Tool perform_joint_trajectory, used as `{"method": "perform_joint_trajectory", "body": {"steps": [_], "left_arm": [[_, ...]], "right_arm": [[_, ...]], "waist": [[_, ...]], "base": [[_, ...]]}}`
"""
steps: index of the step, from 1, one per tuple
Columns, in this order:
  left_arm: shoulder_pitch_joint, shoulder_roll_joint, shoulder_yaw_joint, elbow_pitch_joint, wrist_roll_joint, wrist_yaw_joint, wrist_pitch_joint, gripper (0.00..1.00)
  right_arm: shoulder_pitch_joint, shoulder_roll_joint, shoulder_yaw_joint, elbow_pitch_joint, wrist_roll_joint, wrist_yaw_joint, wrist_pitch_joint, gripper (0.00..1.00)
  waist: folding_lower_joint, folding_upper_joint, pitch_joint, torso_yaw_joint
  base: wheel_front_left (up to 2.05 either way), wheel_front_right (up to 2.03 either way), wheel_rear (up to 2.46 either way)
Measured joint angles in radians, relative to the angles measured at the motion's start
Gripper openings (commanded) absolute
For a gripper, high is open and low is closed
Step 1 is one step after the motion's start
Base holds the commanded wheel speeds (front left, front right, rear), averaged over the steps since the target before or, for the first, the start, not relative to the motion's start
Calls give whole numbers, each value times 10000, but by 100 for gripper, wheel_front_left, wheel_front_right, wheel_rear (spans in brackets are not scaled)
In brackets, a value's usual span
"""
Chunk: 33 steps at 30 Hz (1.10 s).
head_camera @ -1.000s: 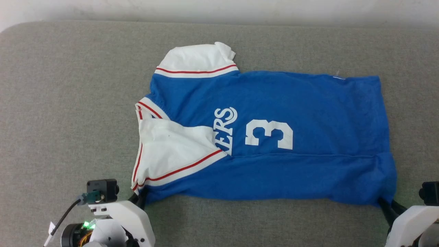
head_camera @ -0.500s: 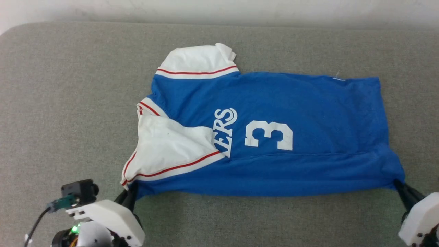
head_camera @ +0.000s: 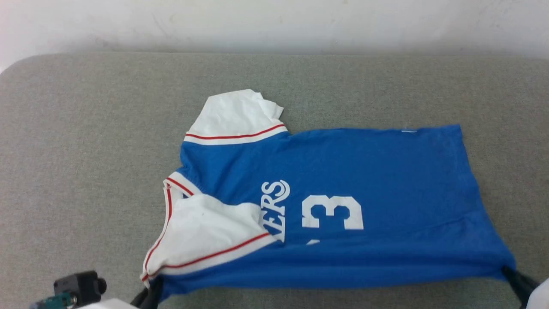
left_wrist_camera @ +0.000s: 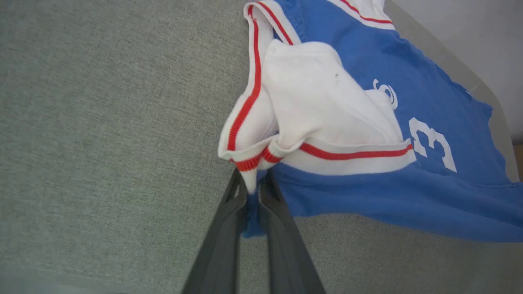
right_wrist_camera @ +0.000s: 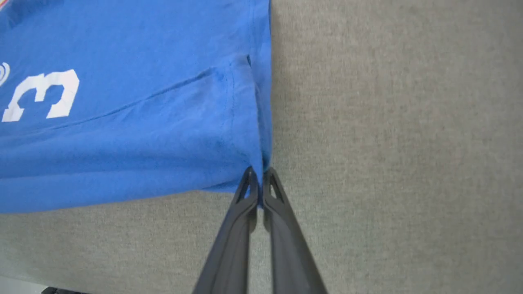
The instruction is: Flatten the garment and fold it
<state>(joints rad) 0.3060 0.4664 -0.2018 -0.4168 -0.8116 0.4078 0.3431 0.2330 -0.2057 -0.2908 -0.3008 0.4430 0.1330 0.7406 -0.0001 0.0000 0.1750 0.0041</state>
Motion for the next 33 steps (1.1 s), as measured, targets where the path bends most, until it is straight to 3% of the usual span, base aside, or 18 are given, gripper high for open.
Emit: {"method": "perform_joint_trajectory", "body": {"steps": [3, 13, 14, 15, 16, 25, 30, 33], "left_arm": [[302, -61, -94, 48, -61, 75, 12, 0], [386, -431, -518, 1358, -247, -17, 125, 0], [368, -491, -493, 1524, -247, -23, -17, 10], [330, -575, -431, 1699, -249, -35, -184, 48], [270, -663, -397, 1839, -274, -107, -297, 100], [141, -1095, 244, 1841, -784, -713, -1342, 100], [37, -901, 920, 500, -637, -725, -1975, 100], [-874, -570, 1210, -217, 198, -552, -2476, 100]], "right_arm": [[505, 213, -25, -71, 59, 0, 345, 0], [749, 462, 165, 543, -142, -2, 75, 0], [746, 483, 205, 631, -148, -2, 42, 0], [730, 516, 244, 725, -148, -2, -29, 16], [710, 533, 301, 800, -148, -4, -132, 100], [570, 435, 236, 593, 0, -4, -767, 100], [104, 403, -196, -132, -178, -6, -1484, 100], [-299, 349, -255, -514, -546, -8, -2174, 100]], "waist": [[0, 0, 40, 16], [0, 0, -38, 66], [1, 0, -59, 70], [0, 0, -80, 73], [0, 0, -105, 75], [0, 0, -367, -3], [0, 0, -279, -90], [0, 0, -99, -106]], "base": [[0, 0, 0], [0, 0, 0], [0, 0, 0], [0, 0, 0], [0, 0, 0], [0, 0, 0], [0, 0, 0], [0, 0, 0]]}}
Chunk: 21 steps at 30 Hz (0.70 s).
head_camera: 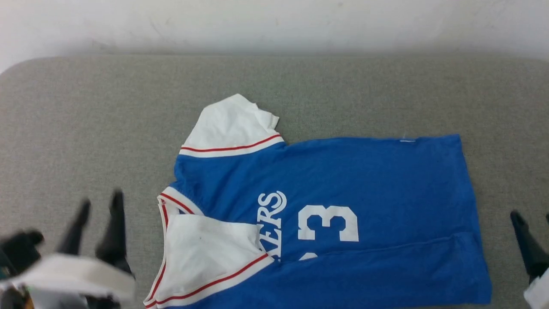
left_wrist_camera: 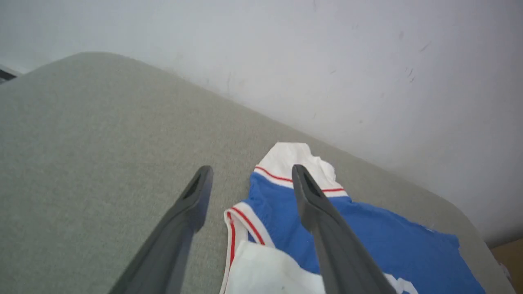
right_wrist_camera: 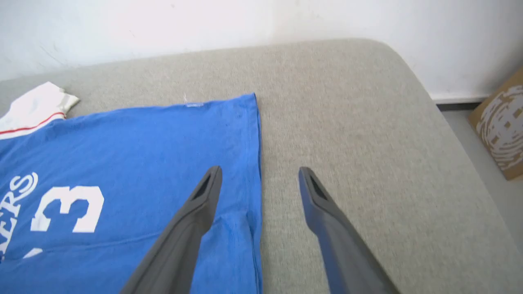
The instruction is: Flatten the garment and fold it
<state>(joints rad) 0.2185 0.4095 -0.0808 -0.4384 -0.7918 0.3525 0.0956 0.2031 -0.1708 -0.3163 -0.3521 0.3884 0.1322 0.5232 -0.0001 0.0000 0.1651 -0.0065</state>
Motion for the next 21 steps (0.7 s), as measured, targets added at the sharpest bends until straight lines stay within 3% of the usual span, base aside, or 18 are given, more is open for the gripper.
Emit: {"method": "perform_joint_trajectory", "body": {"steps": [4, 7, 13, 21], "left_arm": [[-2026, 867, -59, -161, 1599, 224, -157, 100], [-3889, 1369, -470, 240, 2336, 115, 136, 100], [-7566, 2038, -1755, 1534, 3212, -947, 1691, 100], [-10692, 1885, -3089, 3862, 3325, -2370, 3555, 100]], "right_arm": [[-690, 67, 349, -228, -174, -6, -782, 100], [-1117, 71, 802, -213, -190, -6, -1049, 100], [-1744, -105, 1321, -174, -178, -6, -1417, 100], [-2261, -309, 1616, -59, 0, -6, -1670, 100]], "waist": [[2, 0, 380, -31], [2, 0, 752, -88], [4, 0, 1651, -251], [4, 0, 2929, -509]], "base": [[0, 0, 0], [0, 0, 0], [0, 0, 0], [0, 0, 0]]}}
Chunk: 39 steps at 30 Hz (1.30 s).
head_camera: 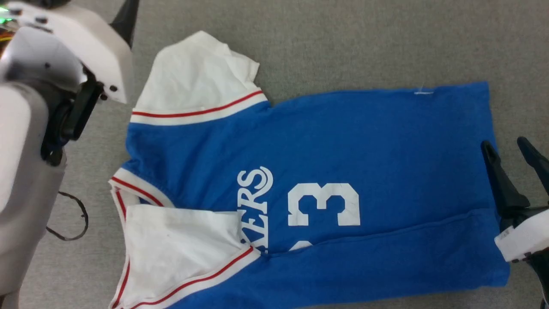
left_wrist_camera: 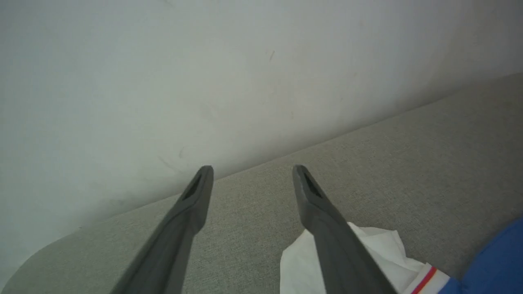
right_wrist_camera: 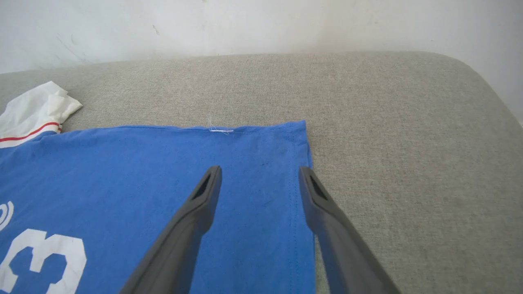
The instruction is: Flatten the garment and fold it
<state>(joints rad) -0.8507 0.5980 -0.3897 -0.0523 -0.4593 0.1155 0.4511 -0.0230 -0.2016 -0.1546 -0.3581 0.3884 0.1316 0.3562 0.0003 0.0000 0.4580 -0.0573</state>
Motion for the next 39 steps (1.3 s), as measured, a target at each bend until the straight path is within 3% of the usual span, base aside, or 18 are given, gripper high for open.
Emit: {"method": "perform_joint_trajectory", "body": {"steps": [3, 9, 20, 22, 28, 39], "left_arm": [[-359, -73, -341, 777, -301, -420, 771, 100], [-748, -46, -564, 1680, -491, -765, 1465, 100], [-736, 79, -598, 2004, -1267, -882, 2763, 100], [-743, 94, -575, 1898, -1499, -872, 3103, 0], [-632, 94, -639, 1409, -2088, -894, 3914, 0], [119, -96, -502, 1434, -1384, -637, 1453, 0]], "right_arm": [[-201, -96, 81, 77, 17, 0, -63, 100], [-437, -171, 305, 169, 111, 0, -92, 100], [-539, -217, 161, 217, 171, 0, -165, 100], [-543, -221, 123, 222, 169, 0, -165, 100], [-662, -244, 146, 242, 169, 0, -161, 100], [-1236, -587, 178, 155, 144, 0, -207, 100]], "waist": [[0, 0, 434, -97], [-1, 0, 1130, -335], [-5, 0, 1797, -672], [-5, 0, 1832, -662], [-4, 0, 1750, -584], [-3, 0, 1191, -473]], "base": [[0, 0, 0], [0, 0, 0], [0, 0, 0], [0, 0, 0], [0, 0, 0], [0, 0, 0]]}}
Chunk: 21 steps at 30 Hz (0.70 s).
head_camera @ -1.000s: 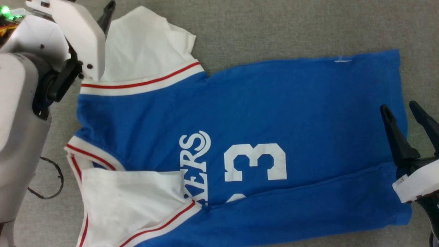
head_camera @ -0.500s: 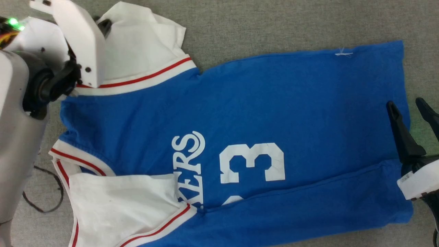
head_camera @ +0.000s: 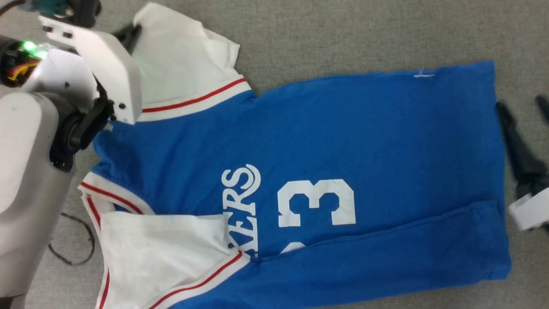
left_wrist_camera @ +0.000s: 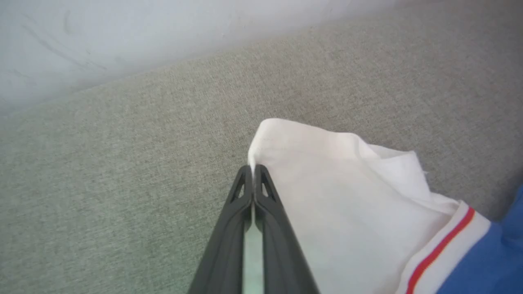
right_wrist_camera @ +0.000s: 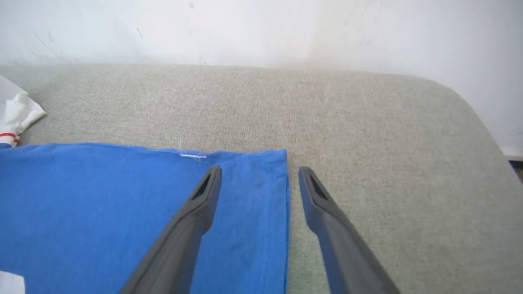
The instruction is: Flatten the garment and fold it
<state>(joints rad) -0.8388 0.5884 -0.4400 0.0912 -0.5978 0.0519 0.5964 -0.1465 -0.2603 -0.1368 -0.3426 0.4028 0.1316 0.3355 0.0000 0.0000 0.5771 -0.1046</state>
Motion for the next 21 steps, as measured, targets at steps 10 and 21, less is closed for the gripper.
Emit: {"method": "perform_joint_trajectory", "body": {"steps": [10, 21], "left_arm": [[402, -113, 222, -48, 192, 198, -1317, 0], [294, -437, 13, 35, 263, 207, -1377, 0]], "right_arm": [[-1639, -591, -604, 821, -270, 0, 800, 100], [-2390, -1104, 19, 2573, -401, 0, 1657, 100]], "waist": [[0, 0, -350, 454], [1, 0, 21, 795]], "base": [[0, 0, 0], [0, 0, 0]]}}
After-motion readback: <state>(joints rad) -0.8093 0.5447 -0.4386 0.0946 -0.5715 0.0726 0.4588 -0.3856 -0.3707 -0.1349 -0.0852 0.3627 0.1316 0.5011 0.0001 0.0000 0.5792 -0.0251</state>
